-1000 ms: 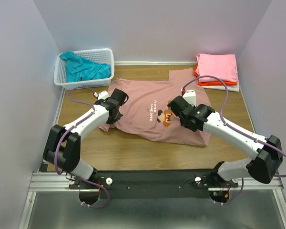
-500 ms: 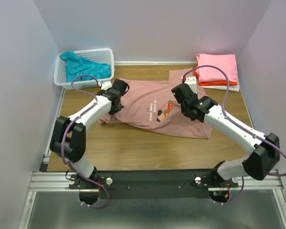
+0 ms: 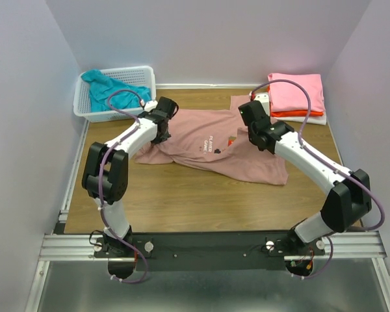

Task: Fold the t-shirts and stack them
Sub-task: Fold the tshirt

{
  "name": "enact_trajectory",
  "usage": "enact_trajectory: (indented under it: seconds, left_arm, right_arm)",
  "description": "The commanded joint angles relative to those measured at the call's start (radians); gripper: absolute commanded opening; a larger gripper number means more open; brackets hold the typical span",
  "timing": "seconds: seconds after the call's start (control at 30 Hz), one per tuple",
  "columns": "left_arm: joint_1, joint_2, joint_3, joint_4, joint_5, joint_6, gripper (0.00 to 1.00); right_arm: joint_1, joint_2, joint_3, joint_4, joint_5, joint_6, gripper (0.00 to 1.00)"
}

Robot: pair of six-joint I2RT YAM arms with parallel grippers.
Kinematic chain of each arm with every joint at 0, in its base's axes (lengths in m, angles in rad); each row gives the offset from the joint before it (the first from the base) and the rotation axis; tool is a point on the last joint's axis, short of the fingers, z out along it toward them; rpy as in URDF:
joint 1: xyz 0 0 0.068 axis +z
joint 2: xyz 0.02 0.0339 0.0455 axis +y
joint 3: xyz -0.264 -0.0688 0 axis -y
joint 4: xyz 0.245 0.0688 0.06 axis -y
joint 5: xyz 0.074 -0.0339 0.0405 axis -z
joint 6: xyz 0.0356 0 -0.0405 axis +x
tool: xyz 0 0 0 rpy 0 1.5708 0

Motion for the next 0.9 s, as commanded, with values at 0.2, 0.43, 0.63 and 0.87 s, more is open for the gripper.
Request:
enact_trajectory:
  seconds: [0.2, 0.43, 0.63, 0.87]
  left_arm:
    - [0.04, 0.121, 0.154, 0.054, 0.001, 0.105, 0.48]
    - [0.043, 0.163, 0.218, 0.048, 0.0, 0.139, 0.84]
    - [0.043, 0.025, 0.072, 0.091, 0.011, 0.119, 0.89]
    - [0.043, -0.132, -0.133, 0.147, 0.058, 0.085, 0.91]
  right_arm:
    - [-0.086, 0.168, 0.079, 0.172, -0.035, -0.118, 0.0]
    - [-0.149, 0.324, 0.161, 0.226, -0.024, -0.158, 0.02]
    - [-0.177, 0.406, 0.214, 0.223, 0.08, -0.126, 0.41]
    - [-0.177, 0.225, 0.073, 0.207, -0.045, 0.018, 1.0]
